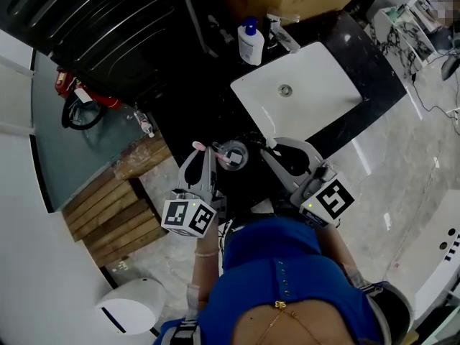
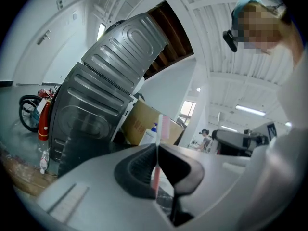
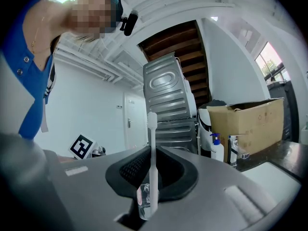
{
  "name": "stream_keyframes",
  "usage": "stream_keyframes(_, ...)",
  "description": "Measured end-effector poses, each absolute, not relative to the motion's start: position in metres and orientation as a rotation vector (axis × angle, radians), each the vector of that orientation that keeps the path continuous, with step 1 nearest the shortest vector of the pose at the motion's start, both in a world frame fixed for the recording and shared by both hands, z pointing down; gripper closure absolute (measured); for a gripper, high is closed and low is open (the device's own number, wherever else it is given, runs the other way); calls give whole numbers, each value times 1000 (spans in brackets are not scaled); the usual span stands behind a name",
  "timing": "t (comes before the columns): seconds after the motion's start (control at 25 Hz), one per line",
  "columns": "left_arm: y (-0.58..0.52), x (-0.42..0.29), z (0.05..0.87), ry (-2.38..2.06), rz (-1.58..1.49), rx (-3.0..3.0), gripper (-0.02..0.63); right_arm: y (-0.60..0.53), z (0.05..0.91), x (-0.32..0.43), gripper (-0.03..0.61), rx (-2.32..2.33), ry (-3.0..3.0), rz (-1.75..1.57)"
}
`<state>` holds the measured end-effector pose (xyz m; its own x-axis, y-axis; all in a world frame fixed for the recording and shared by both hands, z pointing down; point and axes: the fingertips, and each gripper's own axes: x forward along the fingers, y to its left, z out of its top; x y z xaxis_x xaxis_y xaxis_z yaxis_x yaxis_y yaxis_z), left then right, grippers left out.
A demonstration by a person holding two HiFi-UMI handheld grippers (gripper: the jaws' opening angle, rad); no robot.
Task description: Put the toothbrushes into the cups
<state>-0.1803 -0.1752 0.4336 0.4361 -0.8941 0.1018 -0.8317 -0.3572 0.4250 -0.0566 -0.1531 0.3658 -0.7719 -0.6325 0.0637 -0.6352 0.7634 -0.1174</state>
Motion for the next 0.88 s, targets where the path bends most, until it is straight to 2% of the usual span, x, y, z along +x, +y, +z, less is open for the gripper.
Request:
stream_keyframes(0.4,-176,-161,472,-1419,-123,2239,603,-153,372,-47,541,1077,-2894,220)
stream_keyframes(0.88,-178,-173,484,-1517,-97,2194,591,-149,371,-43,541,1070,-2906,224)
